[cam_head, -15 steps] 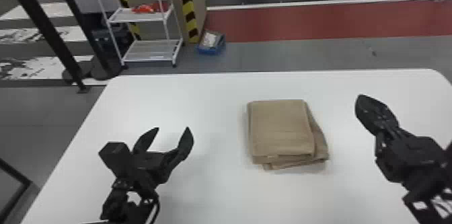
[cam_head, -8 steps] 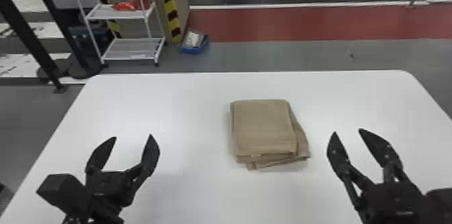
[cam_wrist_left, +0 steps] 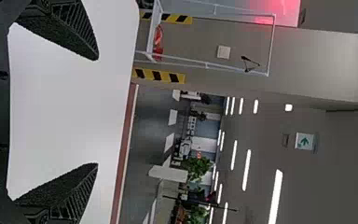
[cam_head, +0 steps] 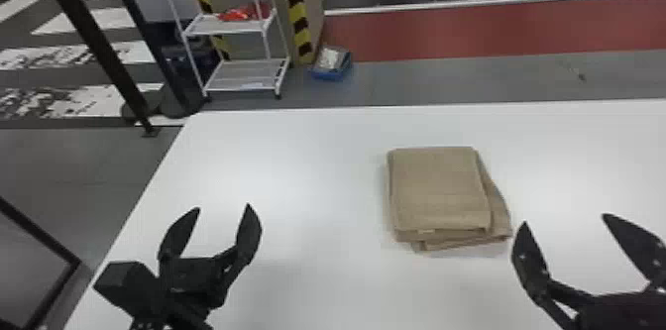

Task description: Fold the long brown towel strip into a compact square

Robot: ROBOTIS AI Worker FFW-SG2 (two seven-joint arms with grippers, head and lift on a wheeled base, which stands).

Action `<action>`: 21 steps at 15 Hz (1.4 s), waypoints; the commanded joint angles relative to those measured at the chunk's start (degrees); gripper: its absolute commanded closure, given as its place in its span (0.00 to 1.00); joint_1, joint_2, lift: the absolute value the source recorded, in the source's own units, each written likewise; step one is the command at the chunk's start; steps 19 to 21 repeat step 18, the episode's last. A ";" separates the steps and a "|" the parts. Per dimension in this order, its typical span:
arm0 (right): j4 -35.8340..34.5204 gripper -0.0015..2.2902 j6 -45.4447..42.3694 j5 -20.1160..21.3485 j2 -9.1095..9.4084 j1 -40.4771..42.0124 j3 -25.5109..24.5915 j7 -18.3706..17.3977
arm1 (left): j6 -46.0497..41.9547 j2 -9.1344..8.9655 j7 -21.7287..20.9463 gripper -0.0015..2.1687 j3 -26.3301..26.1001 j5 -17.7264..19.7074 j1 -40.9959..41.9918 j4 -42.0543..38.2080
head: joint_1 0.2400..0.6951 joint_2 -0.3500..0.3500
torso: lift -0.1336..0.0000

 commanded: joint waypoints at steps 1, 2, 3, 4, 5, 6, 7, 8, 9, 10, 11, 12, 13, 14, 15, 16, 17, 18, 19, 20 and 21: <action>0.22 0.04 -0.01 0.43 0.05 -0.17 0.50 -0.10 | -0.17 -0.30 -0.09 0.03 0.75 0.00 0.39 -0.33 | 1.00 0.80 | 0.06; 0.22 0.04 -0.01 0.43 0.05 -0.17 0.58 -0.19 | -0.34 -0.30 -0.18 0.03 0.75 0.00 0.39 -0.42 | 1.00 0.82 | 0.06; 0.22 0.04 0.16 0.61 0.05 -0.17 0.76 -0.72 | -0.34 -0.30 -0.35 0.03 0.84 0.00 0.48 -0.33 | 1.00 0.83 | 0.06; 0.31 0.04 0.16 0.78 0.05 -0.17 0.94 -0.72 | -0.34 -0.39 -0.44 0.03 0.75 0.00 0.48 -0.33 | 1.00 0.83 | 0.06; 0.22 0.04 0.16 0.78 0.05 -0.17 0.94 -0.89 | -0.34 -0.39 -0.53 0.03 0.75 -0.09 0.48 -0.33 | 1.00 0.83 | 0.06; 0.22 0.04 0.16 0.78 0.05 -0.17 1.02 -0.89 | -0.34 -0.39 -0.53 0.03 0.75 -0.09 0.48 -0.33 | 1.00 0.83 | 0.06; 0.22 0.04 0.16 0.78 0.05 -0.17 1.02 -0.98 | -0.34 -0.39 -0.53 0.03 0.67 0.00 0.48 -0.33 | 1.00 0.83 | 0.06; 0.22 0.04 0.16 0.78 0.05 -0.17 1.11 -0.98 | -0.34 -0.39 -0.53 0.03 0.67 -0.09 0.48 -0.33 | 1.00 0.83 | 0.06; 0.22 0.04 0.16 0.78 0.05 -0.17 1.29 -0.98 | -0.34 -0.39 -0.53 0.03 0.75 -0.09 0.48 -0.33 | 1.00 0.83 | 0.06; 0.22 0.04 0.16 0.87 0.05 -0.17 1.46 -0.98 | -0.34 -0.39 -0.53 0.03 0.75 0.00 0.48 -0.33 | 1.00 0.83 | 0.06; 0.22 0.04 0.16 0.87 0.05 -0.17 1.64 -0.98 | -0.52 -0.39 -0.53 0.03 0.75 0.00 0.48 -0.33 | 1.00 0.83 | 0.06; 0.22 0.04 0.16 0.87 0.05 -0.17 1.64 -0.98 | -0.52 -0.39 -0.53 0.03 0.75 0.00 0.57 -0.24 | 1.00 0.84 | 0.06; 0.22 0.04 0.16 0.87 0.05 -0.08 1.64 -0.98 | -0.52 -0.39 -0.53 0.03 0.75 -0.09 0.57 -0.16 | 1.00 0.84 | 0.06; 0.22 0.04 0.16 0.87 0.05 -0.08 1.64 -0.98 | -0.52 -0.39 -0.62 0.03 0.75 -0.09 0.57 -0.07 | 1.00 0.85 | 0.06; 0.22 0.04 0.16 0.87 0.05 -0.08 1.64 -0.98 | -0.52 -0.39 -0.62 0.03 0.75 -0.09 0.57 0.02 | 1.00 0.85 | 0.06; 0.13 0.04 0.16 0.87 0.05 0.01 1.64 -0.98 | -0.52 -0.39 -0.62 0.03 0.75 -0.09 0.57 0.11 | 1.00 0.85 | 0.06; 0.13 0.04 0.16 0.87 0.05 0.01 1.64 -0.98 | -0.52 -0.39 -0.62 0.03 0.75 -0.09 0.57 0.11 | 1.00 0.85 | 0.06; 0.13 0.04 0.16 0.87 0.05 0.01 1.73 -0.98 | -0.52 -0.39 -0.62 0.03 0.75 -0.09 0.57 0.02 | 1.00 0.85 | 0.06; 0.13 0.04 0.16 0.87 0.05 0.01 1.73 -0.98 | -0.52 -0.39 -0.62 0.03 0.75 -0.09 0.57 0.02 | 1.00 0.85 | 0.06; 0.13 0.04 0.16 0.87 0.05 0.01 1.73 -0.98 | -0.52 -0.39 -0.62 0.03 0.75 -0.09 0.57 0.02 | 1.00 0.85 | 0.06; 0.13 0.04 0.16 0.87 0.05 0.01 1.73 -0.98 | -0.52 -0.39 -0.62 0.03 0.75 -0.09 0.57 0.02 | 1.00 0.85 | 0.06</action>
